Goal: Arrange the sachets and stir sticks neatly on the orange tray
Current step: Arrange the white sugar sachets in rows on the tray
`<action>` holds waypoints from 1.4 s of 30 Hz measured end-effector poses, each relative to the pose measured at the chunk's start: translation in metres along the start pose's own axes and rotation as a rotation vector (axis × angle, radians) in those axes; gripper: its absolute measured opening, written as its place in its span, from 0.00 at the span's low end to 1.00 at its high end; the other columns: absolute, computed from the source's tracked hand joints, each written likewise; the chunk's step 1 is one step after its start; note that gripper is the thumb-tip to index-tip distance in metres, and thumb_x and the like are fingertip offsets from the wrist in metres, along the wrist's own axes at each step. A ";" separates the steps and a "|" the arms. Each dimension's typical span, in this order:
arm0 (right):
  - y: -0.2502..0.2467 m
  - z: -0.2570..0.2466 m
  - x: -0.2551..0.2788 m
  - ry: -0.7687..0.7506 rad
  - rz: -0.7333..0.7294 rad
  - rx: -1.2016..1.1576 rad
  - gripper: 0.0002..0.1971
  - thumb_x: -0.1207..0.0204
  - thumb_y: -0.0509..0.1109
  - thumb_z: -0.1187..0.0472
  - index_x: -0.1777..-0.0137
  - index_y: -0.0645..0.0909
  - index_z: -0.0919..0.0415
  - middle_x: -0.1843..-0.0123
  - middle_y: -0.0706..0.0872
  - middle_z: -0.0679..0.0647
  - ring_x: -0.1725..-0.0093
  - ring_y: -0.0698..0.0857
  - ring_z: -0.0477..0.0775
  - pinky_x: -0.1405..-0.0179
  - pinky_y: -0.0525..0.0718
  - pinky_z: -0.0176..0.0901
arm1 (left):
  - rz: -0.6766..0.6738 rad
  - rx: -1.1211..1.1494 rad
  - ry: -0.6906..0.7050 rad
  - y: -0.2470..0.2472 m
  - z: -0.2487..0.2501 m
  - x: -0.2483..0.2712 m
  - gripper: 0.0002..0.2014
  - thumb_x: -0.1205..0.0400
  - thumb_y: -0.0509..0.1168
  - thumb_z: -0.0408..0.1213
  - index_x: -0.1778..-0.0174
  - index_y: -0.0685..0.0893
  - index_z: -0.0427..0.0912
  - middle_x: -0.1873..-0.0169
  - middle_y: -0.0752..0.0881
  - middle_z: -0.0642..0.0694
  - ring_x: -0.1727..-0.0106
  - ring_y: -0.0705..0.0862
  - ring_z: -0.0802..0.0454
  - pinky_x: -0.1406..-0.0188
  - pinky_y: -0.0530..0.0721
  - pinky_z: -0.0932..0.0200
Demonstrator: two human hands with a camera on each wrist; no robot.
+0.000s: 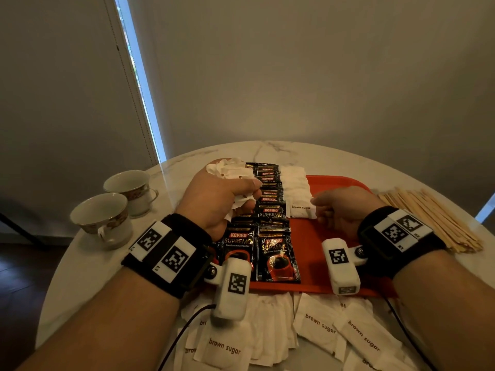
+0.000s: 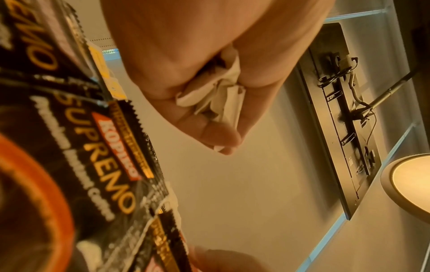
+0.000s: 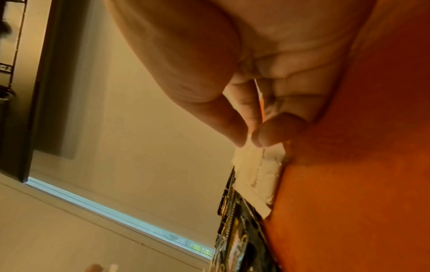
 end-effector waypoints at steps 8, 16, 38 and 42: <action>0.015 -0.004 0.017 -0.004 -0.155 -0.031 0.04 0.15 0.69 0.65 0.44 0.82 0.66 0.59 0.90 0.62 0.58 0.88 0.56 0.57 0.86 0.47 | -0.075 -0.023 -0.082 0.004 -0.002 0.003 0.10 0.17 0.69 0.22 0.43 0.84 0.36 0.62 0.93 0.37 0.64 0.92 0.46 0.78 0.85 0.61; 0.020 -0.014 0.037 -0.212 -0.385 -0.148 0.12 0.19 0.73 0.52 0.48 0.86 0.62 0.59 0.85 0.55 0.64 0.84 0.51 0.64 0.83 0.42 | -0.434 -0.157 -0.154 0.007 0.000 0.016 0.22 0.16 0.62 0.17 0.29 0.82 0.39 0.47 0.93 0.32 0.59 0.93 0.39 0.80 0.84 0.60; 0.037 -0.015 0.052 -0.542 -0.254 -0.370 0.04 0.16 0.70 0.64 0.47 0.82 0.65 0.58 0.93 0.56 0.64 0.91 0.53 0.63 0.91 0.44 | -0.180 -0.004 0.022 0.009 0.003 0.010 0.21 0.31 0.82 0.35 0.44 0.86 0.43 0.55 0.93 0.37 0.67 0.88 0.46 0.81 0.82 0.61; 0.036 -0.014 0.053 -0.553 -0.376 -0.241 0.18 0.28 0.79 0.65 0.39 0.83 0.67 0.52 0.93 0.60 0.58 0.92 0.56 0.57 0.92 0.47 | -0.131 -0.077 0.082 0.006 0.004 0.011 0.17 0.25 0.78 0.21 0.45 0.86 0.41 0.56 0.94 0.39 0.66 0.91 0.46 0.81 0.83 0.61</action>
Point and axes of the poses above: each hand's wrist, its own x-axis away from the middle knuckle, its own y-axis out of the palm, z = x × y, the point moved 1 cm from there along -x, towards the middle knuckle
